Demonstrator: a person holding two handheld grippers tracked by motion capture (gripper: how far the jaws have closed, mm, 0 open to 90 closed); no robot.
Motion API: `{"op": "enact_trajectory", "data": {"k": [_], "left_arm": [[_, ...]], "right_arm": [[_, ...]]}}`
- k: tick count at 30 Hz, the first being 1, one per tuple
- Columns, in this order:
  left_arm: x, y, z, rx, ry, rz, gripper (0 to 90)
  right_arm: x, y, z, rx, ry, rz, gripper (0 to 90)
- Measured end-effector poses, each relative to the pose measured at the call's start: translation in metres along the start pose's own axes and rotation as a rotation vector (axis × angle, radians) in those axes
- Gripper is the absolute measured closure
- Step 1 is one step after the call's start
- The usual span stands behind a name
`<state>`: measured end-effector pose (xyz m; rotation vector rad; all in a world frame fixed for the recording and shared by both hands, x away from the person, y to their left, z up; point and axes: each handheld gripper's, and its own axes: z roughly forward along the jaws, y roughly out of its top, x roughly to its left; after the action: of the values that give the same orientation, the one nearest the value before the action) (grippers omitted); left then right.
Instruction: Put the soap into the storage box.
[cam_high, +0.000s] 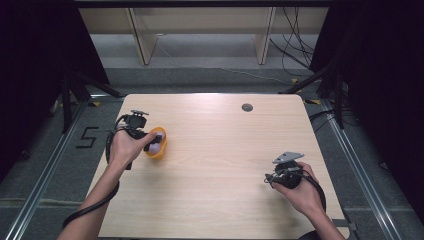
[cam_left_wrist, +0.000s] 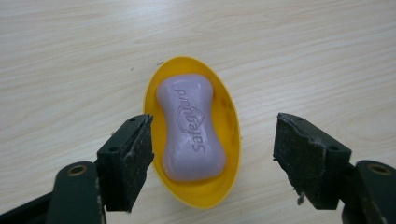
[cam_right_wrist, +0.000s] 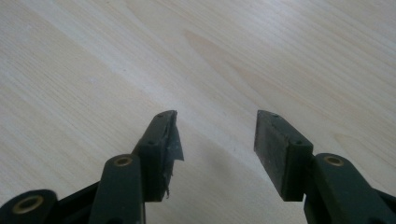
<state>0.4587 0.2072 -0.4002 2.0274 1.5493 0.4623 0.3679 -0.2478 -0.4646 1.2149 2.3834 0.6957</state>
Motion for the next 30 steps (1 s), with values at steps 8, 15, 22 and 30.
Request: {"op": "enact_trajectory", "data": {"k": [8, 15, 22, 30], "left_arm": [[0.002, -0.027, -0.021, -0.052, -0.014, 0.024, 27.4], [0.009, -0.049, -0.031, -0.107, -0.022, 0.049, 27.4], [0.013, -0.068, -0.036, -0.146, -0.017, 0.078, 27.2], [0.013, -0.092, -0.037, -0.166, -0.019, 0.104, 26.9]], "right_arm": [[0.000, 0.000, 0.000, -0.003, -0.001, 0.000, 49.3], [0.001, 0.001, 0.000, -0.006, -0.004, 0.000, 49.3], [0.000, 0.001, 0.000, -0.009, -0.005, 0.001, 49.2], [0.000, 0.001, -0.001, -0.010, -0.007, 0.001, 49.1]]}}
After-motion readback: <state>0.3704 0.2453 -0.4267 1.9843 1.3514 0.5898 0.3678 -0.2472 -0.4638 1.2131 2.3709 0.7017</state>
